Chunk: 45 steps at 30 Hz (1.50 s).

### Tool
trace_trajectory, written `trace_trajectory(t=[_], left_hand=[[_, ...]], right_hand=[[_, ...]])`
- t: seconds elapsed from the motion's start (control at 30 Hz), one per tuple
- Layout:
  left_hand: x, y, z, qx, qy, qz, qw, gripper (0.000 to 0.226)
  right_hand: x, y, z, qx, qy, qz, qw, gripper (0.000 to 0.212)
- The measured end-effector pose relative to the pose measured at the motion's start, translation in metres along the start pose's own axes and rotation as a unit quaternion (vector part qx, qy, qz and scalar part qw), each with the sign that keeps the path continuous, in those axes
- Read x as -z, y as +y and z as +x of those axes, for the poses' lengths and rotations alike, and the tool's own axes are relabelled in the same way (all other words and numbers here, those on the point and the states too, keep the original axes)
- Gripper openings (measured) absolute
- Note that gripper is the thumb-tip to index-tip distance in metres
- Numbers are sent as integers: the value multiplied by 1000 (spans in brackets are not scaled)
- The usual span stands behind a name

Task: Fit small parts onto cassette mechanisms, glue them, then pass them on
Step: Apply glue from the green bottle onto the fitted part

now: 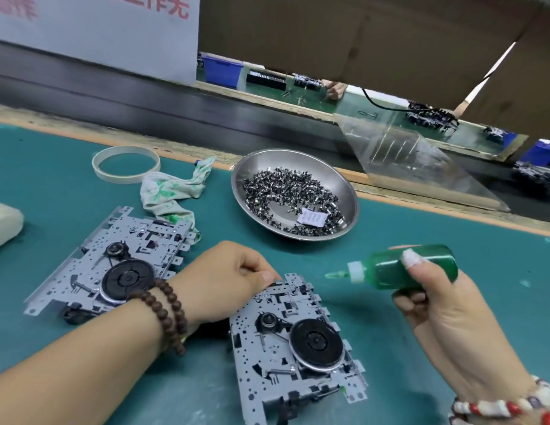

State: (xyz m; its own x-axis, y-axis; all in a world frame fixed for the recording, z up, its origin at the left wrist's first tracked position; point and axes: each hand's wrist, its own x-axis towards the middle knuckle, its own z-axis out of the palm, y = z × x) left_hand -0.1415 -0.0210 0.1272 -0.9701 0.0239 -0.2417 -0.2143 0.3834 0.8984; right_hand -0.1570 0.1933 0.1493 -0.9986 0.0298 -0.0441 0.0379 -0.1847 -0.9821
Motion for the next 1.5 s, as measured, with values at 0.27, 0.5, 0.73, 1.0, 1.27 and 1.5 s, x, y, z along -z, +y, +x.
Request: trace_trajectory(t=[0.27,0.5,0.73,1.0,1.27,1.5], left_hand=[[1,0,1,20,-5,-22,1000,17],[0,0,3,30,-3,-41,999,18],[0,1,2,32,-2,-48,998,22],[1,-2,3,25,-9,-45,999,21],[1,-2,3,23,-12,-56,998,20],[2,-1,2,24,-15,-57,998,19]], right_hand=[[-5,0,-7,19,-24,-17,999,19],[-4,3,-5,25,-26,-24,999,31],[-2,6,-3,7,-47,19,999,23],[-9,5,-6,77,-16,-26,997,11],[-9,9,-7,138,-18,-86,986,16],[-10,12,-6,151,-33,-113,981,10]])
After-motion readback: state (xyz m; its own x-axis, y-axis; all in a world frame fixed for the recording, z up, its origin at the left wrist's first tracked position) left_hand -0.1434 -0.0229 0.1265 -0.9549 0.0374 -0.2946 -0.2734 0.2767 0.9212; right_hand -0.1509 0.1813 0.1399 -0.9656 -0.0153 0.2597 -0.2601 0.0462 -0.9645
